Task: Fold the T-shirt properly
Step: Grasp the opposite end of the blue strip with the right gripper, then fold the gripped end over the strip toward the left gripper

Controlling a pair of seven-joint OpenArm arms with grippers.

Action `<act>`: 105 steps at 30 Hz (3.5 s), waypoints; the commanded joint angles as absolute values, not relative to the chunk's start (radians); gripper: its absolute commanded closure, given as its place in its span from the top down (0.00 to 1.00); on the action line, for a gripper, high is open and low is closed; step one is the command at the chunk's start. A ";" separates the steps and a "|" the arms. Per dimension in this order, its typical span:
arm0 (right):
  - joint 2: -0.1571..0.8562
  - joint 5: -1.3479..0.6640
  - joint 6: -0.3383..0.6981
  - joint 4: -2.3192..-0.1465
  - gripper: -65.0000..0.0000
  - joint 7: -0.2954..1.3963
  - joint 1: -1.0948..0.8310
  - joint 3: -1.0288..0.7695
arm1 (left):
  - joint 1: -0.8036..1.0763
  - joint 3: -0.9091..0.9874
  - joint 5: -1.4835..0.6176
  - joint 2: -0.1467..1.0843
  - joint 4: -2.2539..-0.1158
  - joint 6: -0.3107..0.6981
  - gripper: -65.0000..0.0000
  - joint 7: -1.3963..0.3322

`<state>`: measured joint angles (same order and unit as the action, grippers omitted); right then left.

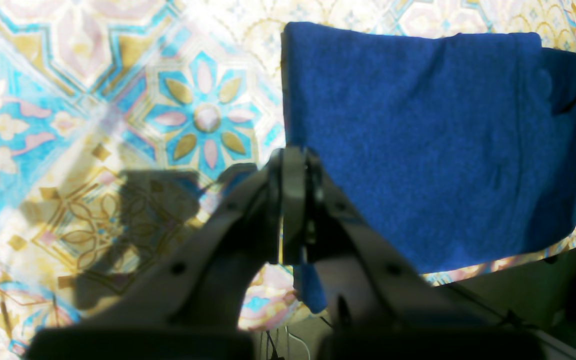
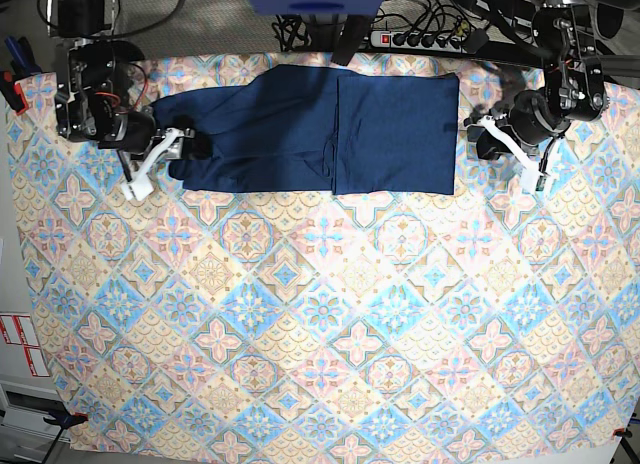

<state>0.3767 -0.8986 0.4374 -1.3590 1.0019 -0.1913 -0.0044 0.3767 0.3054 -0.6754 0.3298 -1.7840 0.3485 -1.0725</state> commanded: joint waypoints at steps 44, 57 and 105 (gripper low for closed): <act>0.338 -0.915 0.444 -1.173 0.06 1.052 -0.108 -0.087 | 0.371 0.315 -0.691 0.337 -1.801 0.354 0.00 -1.053; 0.352 -0.914 0.444 -1.173 0.05 1.052 0.021 -0.102 | 0.335 0.320 -0.693 0.309 -1.801 0.354 0.00 -1.053; 0.291 -0.911 0.444 -1.790 0.06 1.122 0.048 0.512 | 0.348 0.321 -0.693 0.311 -1.801 0.354 0.00 -1.053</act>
